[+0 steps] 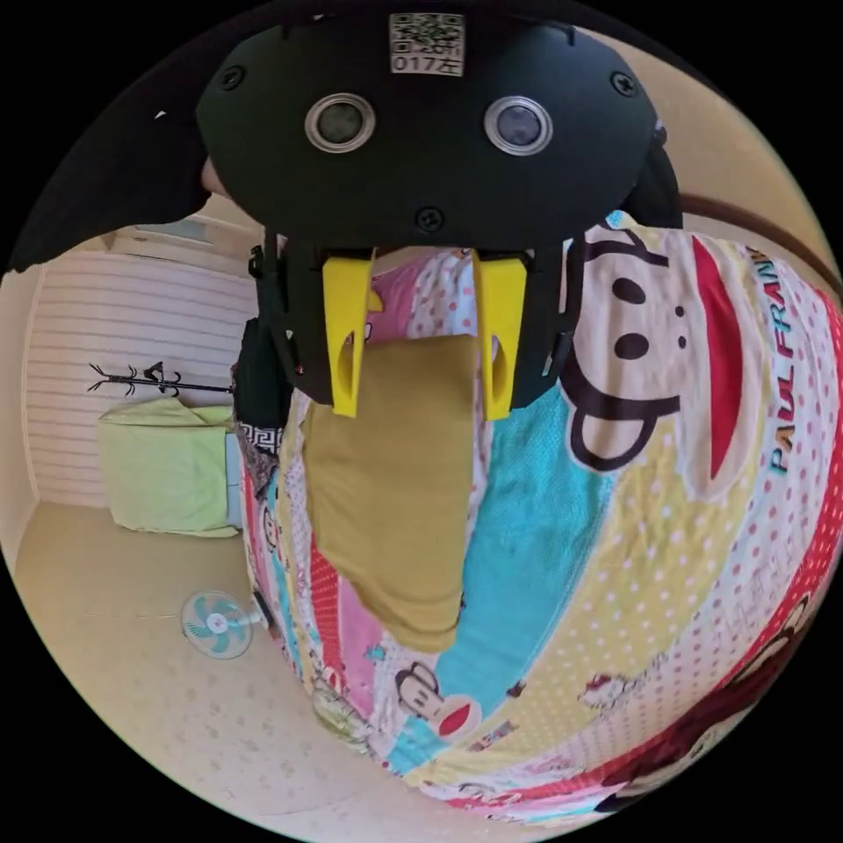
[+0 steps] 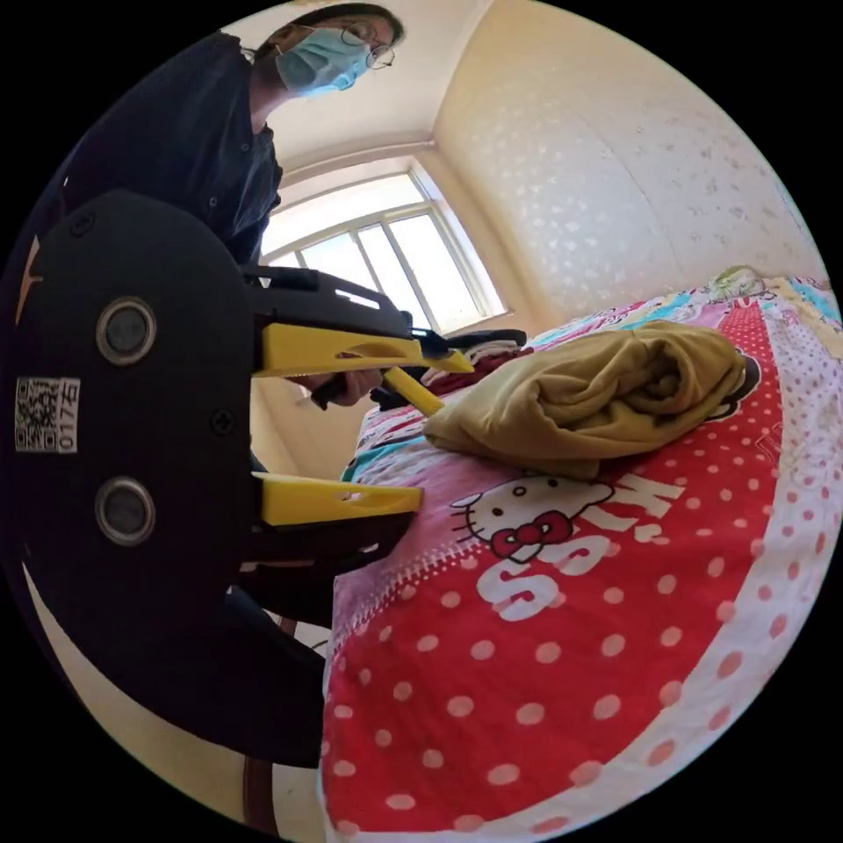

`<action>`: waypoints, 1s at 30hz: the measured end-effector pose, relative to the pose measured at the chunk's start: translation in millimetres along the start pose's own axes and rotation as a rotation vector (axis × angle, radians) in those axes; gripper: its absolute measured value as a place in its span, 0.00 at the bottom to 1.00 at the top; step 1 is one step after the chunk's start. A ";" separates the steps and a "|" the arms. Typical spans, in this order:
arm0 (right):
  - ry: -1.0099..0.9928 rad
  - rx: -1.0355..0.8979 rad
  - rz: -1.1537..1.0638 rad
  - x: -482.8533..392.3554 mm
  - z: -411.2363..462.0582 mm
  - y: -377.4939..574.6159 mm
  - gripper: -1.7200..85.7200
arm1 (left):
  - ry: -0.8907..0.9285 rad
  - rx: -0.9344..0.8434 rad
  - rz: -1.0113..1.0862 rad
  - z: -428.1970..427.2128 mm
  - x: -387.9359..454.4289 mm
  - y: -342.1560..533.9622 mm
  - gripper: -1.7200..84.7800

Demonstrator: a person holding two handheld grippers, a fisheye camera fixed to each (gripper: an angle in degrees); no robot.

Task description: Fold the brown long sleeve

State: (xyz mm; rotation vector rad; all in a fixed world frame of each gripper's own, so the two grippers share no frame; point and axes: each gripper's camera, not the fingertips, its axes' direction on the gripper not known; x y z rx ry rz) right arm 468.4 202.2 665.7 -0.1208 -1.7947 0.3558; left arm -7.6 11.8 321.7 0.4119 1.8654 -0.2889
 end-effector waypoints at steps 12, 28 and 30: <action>-0.644 0.301 0.129 -1.6 -4.2 -33.9 0.18 | 0.226 -0.071 0.065 -47.1 136.3 50.4 0.09; -0.440 0.372 -0.573 -195.4 -235.1 3.8 0.10 | 0.477 -0.197 0.412 -144.4 376.1 70.4 0.10; -0.364 0.474 -0.575 -168.9 -266.3 6.7 0.10 | 0.455 -0.169 0.360 -152.5 373.6 65.2 0.10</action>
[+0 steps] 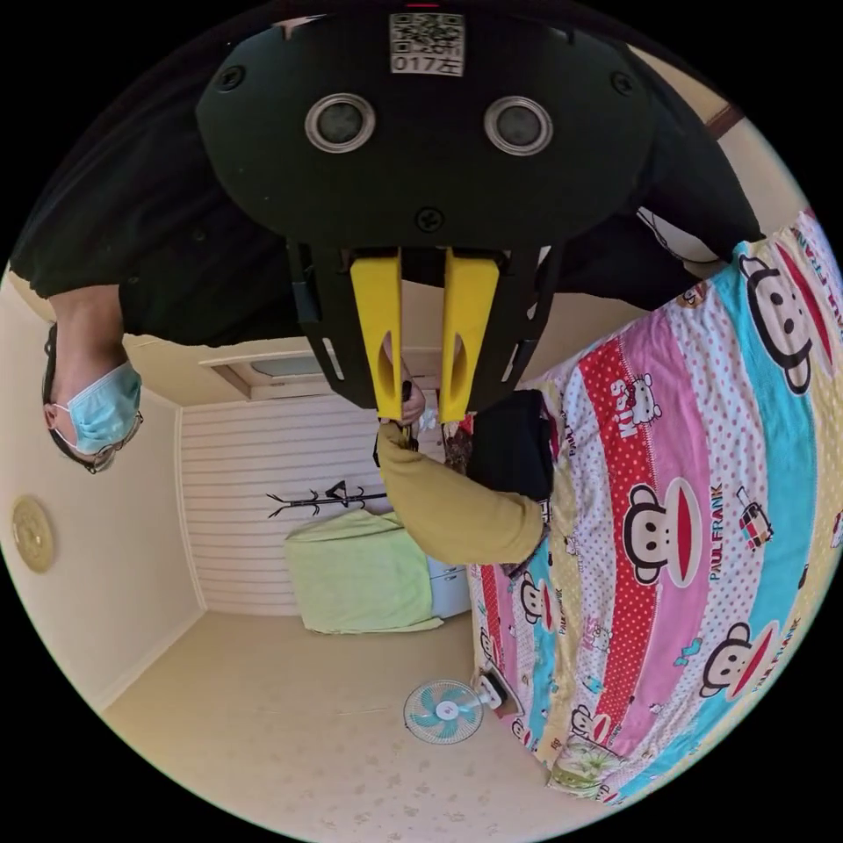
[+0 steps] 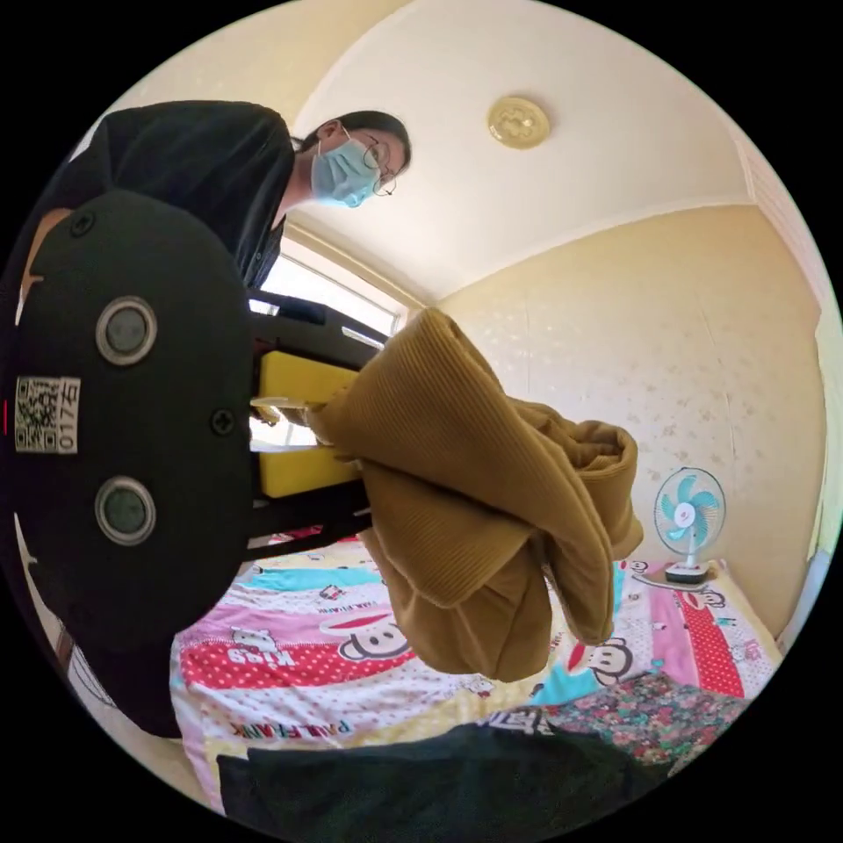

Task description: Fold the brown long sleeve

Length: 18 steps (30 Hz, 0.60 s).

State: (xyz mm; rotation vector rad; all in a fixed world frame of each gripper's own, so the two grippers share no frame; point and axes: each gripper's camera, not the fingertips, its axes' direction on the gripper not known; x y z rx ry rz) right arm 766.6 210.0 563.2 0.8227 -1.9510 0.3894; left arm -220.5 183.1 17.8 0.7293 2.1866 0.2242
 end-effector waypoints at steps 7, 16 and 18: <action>0.616 0.083 0.575 139.9 -122.4 95.4 0.11 | -0.153 0.025 -0.217 -19.8 -28.1 -17.0 0.10; 0.712 -0.255 0.891 167.3 -48.9 286.1 0.04 | -0.398 0.185 -0.430 -94.6 -19.2 -29.0 0.09; 0.746 -0.395 0.896 172.2 -18.8 303.3 0.03 | -0.348 0.244 -0.366 -107.8 -9.2 -39.6 0.09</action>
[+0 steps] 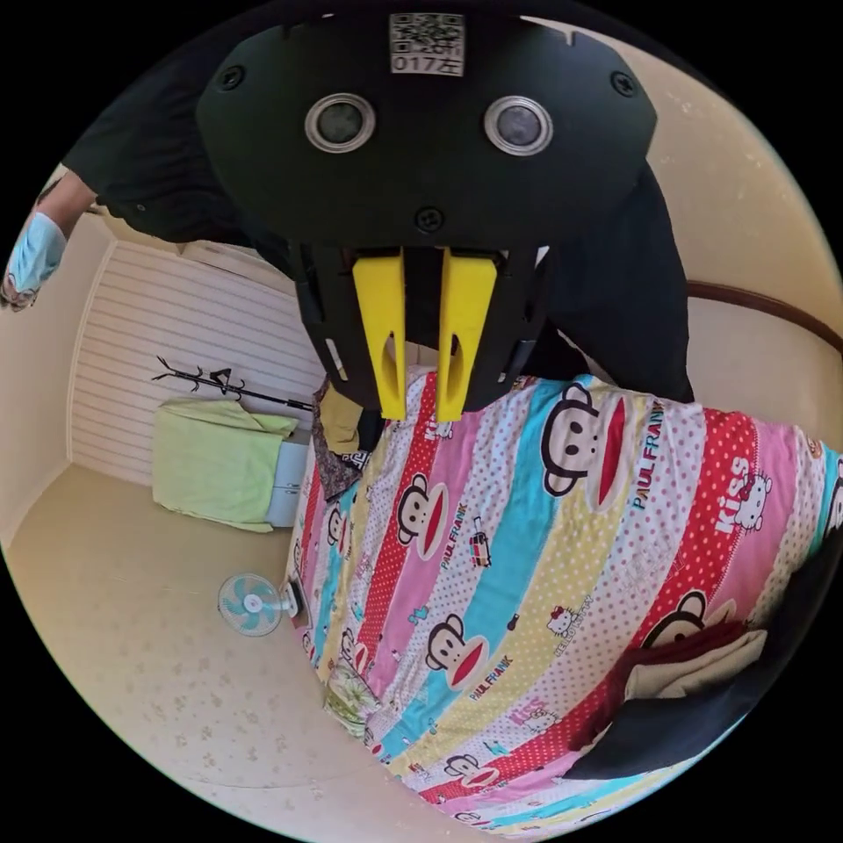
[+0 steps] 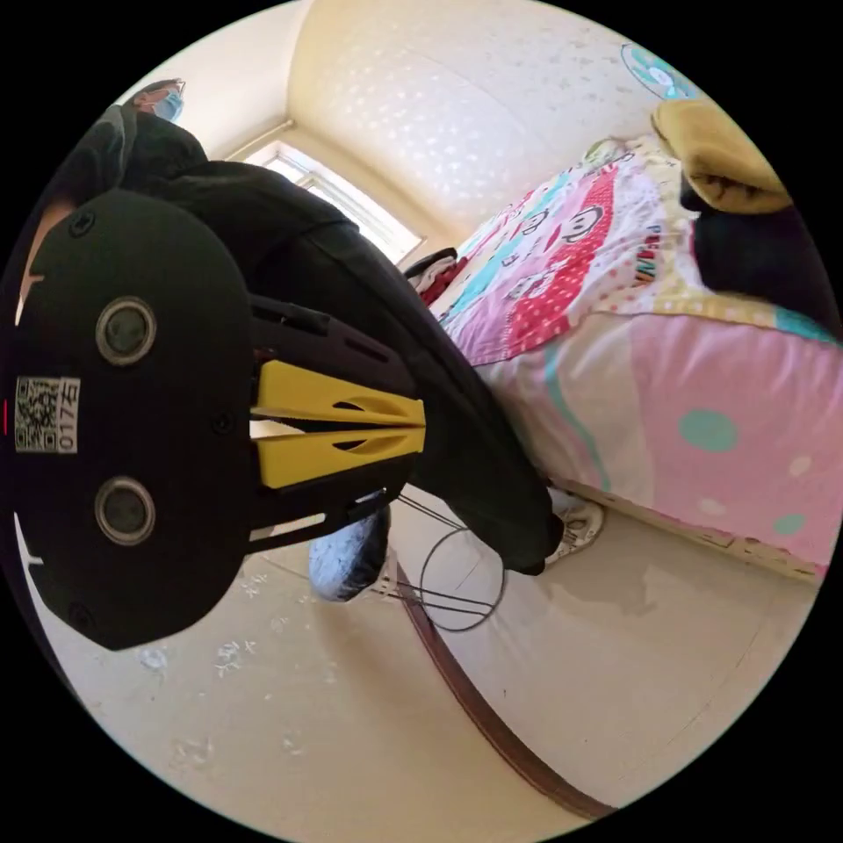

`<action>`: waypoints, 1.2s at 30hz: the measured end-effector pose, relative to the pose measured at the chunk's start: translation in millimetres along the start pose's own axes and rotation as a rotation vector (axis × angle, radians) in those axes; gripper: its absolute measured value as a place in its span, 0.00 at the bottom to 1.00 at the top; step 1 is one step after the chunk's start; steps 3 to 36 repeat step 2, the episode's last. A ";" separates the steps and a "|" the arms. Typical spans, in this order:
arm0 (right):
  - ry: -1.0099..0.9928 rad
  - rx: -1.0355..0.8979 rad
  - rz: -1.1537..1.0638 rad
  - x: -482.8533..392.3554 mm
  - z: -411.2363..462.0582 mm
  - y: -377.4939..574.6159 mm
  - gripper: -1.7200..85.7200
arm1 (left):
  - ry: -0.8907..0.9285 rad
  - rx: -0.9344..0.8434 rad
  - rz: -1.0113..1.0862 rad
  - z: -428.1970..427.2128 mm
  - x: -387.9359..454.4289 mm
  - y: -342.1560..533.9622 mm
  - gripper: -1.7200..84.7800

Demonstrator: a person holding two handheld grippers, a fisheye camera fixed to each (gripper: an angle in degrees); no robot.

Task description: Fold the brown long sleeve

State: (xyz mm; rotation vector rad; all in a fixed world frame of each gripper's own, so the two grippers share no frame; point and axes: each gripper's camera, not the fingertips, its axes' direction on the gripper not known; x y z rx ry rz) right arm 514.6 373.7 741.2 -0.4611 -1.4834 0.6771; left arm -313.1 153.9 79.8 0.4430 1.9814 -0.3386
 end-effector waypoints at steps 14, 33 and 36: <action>0.179 -0.117 -0.085 -28.8 36.4 -0.6 0.03 | 0.032 0.027 0.023 -9.3 5.2 -10.6 0.09; 0.179 -0.117 -0.085 -28.8 36.4 -0.6 0.03 | 0.032 0.027 0.023 -9.3 5.2 -10.6 0.09; 0.179 -0.117 -0.085 -28.8 36.4 -0.6 0.03 | 0.032 0.027 0.023 -9.3 5.2 -10.6 0.09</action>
